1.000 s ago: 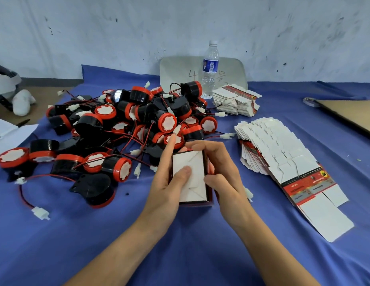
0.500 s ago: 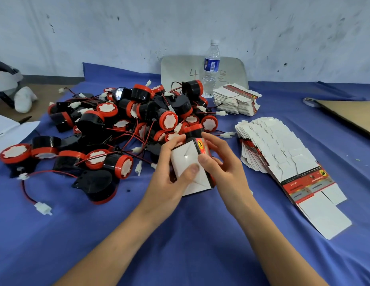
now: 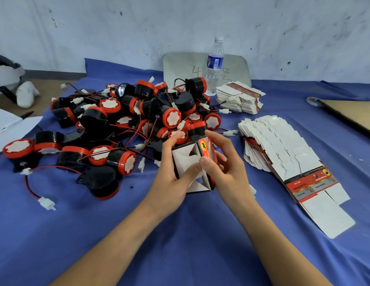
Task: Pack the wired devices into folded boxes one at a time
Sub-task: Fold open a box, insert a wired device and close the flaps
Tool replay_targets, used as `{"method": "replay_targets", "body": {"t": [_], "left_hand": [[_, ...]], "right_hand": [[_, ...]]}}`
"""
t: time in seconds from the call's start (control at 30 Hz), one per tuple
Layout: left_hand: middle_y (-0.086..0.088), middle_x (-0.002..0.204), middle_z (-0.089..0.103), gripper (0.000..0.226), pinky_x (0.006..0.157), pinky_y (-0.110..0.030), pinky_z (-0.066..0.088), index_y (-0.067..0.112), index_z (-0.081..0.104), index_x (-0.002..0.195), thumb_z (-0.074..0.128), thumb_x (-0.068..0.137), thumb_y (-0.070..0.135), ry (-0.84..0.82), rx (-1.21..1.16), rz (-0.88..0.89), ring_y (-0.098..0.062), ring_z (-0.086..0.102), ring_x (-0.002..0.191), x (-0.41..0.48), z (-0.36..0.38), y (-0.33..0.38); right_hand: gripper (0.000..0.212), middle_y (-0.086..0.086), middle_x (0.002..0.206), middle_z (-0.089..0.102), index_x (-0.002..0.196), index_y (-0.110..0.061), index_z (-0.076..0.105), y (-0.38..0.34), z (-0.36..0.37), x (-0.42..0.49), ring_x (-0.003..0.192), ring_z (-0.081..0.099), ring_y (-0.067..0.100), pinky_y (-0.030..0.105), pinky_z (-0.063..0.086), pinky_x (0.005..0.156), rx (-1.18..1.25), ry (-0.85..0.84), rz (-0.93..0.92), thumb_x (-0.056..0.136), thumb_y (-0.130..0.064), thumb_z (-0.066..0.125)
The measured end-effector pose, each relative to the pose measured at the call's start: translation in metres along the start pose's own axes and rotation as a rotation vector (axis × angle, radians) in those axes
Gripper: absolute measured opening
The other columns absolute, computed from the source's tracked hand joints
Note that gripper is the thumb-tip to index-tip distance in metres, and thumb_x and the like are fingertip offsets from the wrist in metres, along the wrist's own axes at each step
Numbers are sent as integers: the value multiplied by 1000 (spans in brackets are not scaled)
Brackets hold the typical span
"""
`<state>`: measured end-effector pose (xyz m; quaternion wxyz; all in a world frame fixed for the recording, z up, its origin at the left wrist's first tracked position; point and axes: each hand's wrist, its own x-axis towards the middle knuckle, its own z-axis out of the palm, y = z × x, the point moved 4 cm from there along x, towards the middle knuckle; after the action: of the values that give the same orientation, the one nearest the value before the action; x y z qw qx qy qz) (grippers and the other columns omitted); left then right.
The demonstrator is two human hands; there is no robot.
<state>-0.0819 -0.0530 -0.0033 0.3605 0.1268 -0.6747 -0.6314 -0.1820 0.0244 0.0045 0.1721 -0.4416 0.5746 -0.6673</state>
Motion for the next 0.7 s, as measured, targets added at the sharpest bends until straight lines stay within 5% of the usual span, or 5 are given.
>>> {"method": "replay_targets", "body": {"t": [0.23,0.43,0.7], "left_hand": [[3,128,63,70,80,-27,56,50,37,135,67,84,12,3,-155,-14,-18,65,111,3,-3,-5],[5,111,71,70,80,-28,55,33,45,134,69,75,4,5,-285,-121,-16,67,104,7,-4,-11],[2,101,74,81,87,-39,55,23,42,142,72,67,11,-21,-476,-260,-16,69,93,7,-4,-2]], "right_hand": [[53,-16,115,65,126,-27,55,5,0,1,104,64,13,20,50,80,40,10,21,75,-42,62],[55,-13,114,67,124,-19,56,4,1,1,106,61,-2,14,46,85,74,16,2,74,-41,60],[51,-3,118,67,119,-28,57,5,0,3,111,62,20,34,52,84,235,-19,123,73,-49,55]]}}
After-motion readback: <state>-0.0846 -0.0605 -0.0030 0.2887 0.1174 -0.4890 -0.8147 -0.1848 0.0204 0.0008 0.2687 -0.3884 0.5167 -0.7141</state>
